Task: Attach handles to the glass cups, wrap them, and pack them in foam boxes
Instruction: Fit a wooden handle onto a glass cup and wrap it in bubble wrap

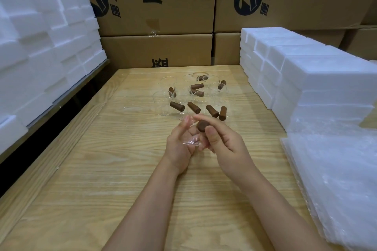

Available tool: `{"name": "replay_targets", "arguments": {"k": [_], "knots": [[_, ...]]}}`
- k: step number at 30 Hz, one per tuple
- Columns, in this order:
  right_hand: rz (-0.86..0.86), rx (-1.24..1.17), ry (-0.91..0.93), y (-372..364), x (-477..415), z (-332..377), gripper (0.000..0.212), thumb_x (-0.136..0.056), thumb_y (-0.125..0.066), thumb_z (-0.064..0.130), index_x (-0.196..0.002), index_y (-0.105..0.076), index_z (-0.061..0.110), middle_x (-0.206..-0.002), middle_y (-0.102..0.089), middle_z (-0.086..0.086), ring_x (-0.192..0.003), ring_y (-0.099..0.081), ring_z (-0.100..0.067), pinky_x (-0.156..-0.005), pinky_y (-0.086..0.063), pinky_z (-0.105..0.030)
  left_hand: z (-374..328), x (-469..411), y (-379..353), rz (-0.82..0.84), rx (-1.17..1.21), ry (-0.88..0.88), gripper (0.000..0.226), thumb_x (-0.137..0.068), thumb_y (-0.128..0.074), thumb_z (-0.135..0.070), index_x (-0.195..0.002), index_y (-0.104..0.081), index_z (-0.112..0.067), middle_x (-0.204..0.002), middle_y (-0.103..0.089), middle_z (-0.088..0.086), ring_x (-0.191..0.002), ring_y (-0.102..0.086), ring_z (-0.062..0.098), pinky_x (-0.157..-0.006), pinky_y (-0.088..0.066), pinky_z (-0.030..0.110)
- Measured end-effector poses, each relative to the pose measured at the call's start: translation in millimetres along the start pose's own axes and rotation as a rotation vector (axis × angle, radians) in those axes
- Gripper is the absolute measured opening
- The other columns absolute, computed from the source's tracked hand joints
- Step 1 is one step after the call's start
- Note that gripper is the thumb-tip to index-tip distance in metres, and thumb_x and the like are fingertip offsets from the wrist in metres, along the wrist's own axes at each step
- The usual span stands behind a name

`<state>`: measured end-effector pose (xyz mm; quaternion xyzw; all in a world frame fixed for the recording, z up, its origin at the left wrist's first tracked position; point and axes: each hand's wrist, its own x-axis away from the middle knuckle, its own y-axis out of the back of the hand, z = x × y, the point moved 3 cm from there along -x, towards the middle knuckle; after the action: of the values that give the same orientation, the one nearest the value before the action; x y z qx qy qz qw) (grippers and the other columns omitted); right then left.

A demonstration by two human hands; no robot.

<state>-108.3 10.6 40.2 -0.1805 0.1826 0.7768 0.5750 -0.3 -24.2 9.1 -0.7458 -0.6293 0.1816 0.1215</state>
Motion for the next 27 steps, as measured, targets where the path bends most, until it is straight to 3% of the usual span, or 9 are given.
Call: {"name": "replay_targets", "arguments": {"k": [5, 9, 12, 16, 19, 21, 24, 27], "knots": [[0.008, 0.250, 0.102, 4, 2, 6, 0.036, -0.093, -0.051, 0.013, -0.124, -0.054, 0.031, -0.082, -0.061, 0.030, -0.079, -0.061, 0.003, -0.075, -0.045, -0.013, 0, 1, -5, 0.012, 0.026, 0.051, 0.048, -0.082, -0.044, -0.045, -0.103, -0.058, -0.004, -0.075, -0.060, 0.007, -0.070, -0.042, 0.022, -0.057, -0.034, 0.031], [-0.121, 0.479, 0.255, 5, 5, 11, 0.030, -0.089, -0.056, 0.006, -0.116, -0.061, 0.018, -0.091, -0.066, 0.016, -0.080, -0.063, 0.002, -0.070, -0.044, -0.007, 1, 1, -5, -0.013, -0.019, 0.041, 0.052, -0.082, -0.048, -0.046, -0.102, -0.059, 0.001, -0.079, -0.058, 0.013, -0.077, -0.046, 0.027, -0.062, -0.032, 0.034], [-0.262, 0.593, 0.292, 6, 6, 10, 0.018, -0.086, -0.063, 0.016, -0.101, -0.065, 0.007, -0.075, -0.062, 0.012, -0.066, -0.057, 0.002, -0.062, -0.040, -0.003, 4, 2, -4, -0.100, -0.072, -0.011, 0.070, -0.076, -0.059, -0.046, -0.116, -0.053, 0.011, -0.090, -0.059, 0.017, -0.086, -0.054, 0.031, -0.066, -0.042, 0.034], [-0.404, 0.509, 0.185, 12, 7, 4, 0.008, -0.084, -0.063, 0.019, -0.085, -0.062, 0.010, -0.059, -0.056, 0.020, -0.055, -0.055, 0.005, -0.053, -0.035, -0.002, 2, 5, -6, -0.142, -0.239, -0.195, 0.054, -0.069, -0.064, -0.048, -0.113, -0.056, -0.016, -0.076, -0.068, -0.005, -0.078, -0.066, 0.009, -0.069, -0.051, 0.020], [-0.482, 0.483, 0.106, 16, 7, -2, 0.017, -0.089, -0.054, 0.023, -0.074, -0.053, 0.017, -0.049, -0.051, 0.015, -0.044, -0.045, -0.001, -0.046, -0.030, -0.007, 1, 9, -8, -0.174, -0.369, -0.322, 0.055, -0.070, -0.064, -0.049, -0.120, -0.050, -0.030, -0.091, -0.068, 0.000, -0.087, -0.066, 0.008, -0.074, -0.051, 0.021], [-0.559, 0.432, 0.007, 23, 5, -8, 0.029, -0.093, -0.047, 0.030, -0.069, -0.052, 0.013, -0.051, -0.057, 0.005, -0.043, -0.047, -0.006, -0.044, -0.032, -0.014, 2, 11, -12, -0.174, -0.445, -0.408, 0.058, -0.073, -0.066, -0.046, -0.125, -0.045, -0.031, -0.101, -0.065, -0.002, -0.097, -0.065, 0.010, -0.080, -0.051, 0.023], [-0.635, 0.315, -0.160, 32, 3, -19, 0.038, -0.100, -0.040, 0.027, -0.070, -0.059, 0.016, -0.066, -0.069, 0.011, -0.062, -0.064, -0.006, -0.061, -0.050, -0.025, 4, 12, -14, -0.155, -0.602, -0.530, 0.063, -0.074, -0.070, -0.039, -0.127, -0.039, -0.029, -0.108, -0.061, 0.002, -0.108, -0.060, 0.016, -0.089, -0.050, 0.027], [-0.669, 0.239, -0.311, 37, 1, -28, 0.045, -0.101, -0.036, 0.025, -0.065, -0.061, 0.019, -0.063, -0.069, 0.016, -0.066, -0.065, -0.008, -0.071, -0.054, -0.036, 5, 11, -14, -0.150, -0.711, -0.571, 0.067, -0.072, -0.073, -0.038, -0.125, -0.033, -0.033, -0.115, -0.058, 0.003, -0.112, -0.057, 0.014, -0.097, -0.045, 0.027]]}}
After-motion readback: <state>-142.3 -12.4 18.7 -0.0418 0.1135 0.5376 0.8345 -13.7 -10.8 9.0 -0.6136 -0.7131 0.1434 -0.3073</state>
